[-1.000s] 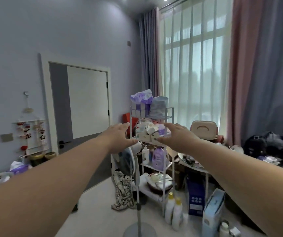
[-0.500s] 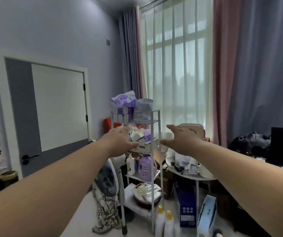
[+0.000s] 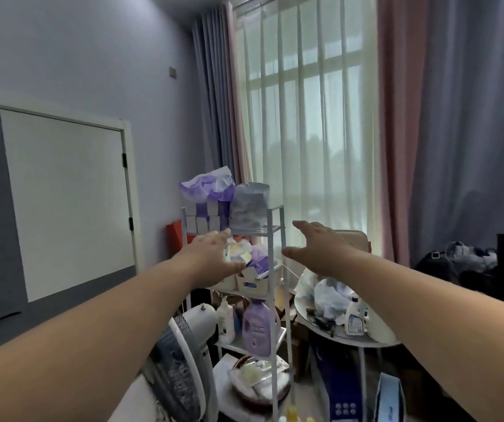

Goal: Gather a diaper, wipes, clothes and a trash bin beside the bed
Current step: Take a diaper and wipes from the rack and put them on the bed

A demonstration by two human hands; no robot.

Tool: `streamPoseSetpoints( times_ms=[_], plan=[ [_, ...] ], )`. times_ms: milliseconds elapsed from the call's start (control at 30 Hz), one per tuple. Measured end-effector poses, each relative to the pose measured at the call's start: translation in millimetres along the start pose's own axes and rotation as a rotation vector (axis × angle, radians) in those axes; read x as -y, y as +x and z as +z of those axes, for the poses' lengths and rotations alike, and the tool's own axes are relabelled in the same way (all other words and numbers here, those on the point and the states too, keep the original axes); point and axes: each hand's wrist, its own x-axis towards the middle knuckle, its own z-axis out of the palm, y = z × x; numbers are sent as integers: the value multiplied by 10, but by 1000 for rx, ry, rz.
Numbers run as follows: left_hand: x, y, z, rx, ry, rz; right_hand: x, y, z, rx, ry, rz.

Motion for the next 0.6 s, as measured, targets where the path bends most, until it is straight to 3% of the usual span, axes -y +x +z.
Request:
streamPoseSetpoints(
  times_ms=[300, 600],
  plan=[
    [98, 1196, 389, -12, 49, -38, -468, 1156, 432, -3, 30, -77],
    [-91, 2570, 894, -81, 69, -110, -1344, 2528, 681, 11, 63, -169]
  ],
)
